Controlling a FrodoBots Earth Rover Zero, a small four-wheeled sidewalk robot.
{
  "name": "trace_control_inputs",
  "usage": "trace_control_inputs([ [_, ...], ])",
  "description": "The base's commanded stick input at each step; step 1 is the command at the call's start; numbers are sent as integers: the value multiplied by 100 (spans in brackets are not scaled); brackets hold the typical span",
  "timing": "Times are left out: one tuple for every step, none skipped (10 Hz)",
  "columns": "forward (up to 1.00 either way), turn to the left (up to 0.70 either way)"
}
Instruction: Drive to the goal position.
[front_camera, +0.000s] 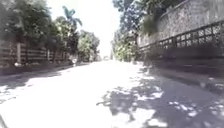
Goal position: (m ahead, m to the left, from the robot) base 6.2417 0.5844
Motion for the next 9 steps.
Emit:
trace_control_inputs([
  [100,5],
  [100,-10],
  [100,-40],
  [100,-40],
  [100,-40],
  [100,-25],
  [100,7],
  [100,10],
  [100,0],
])
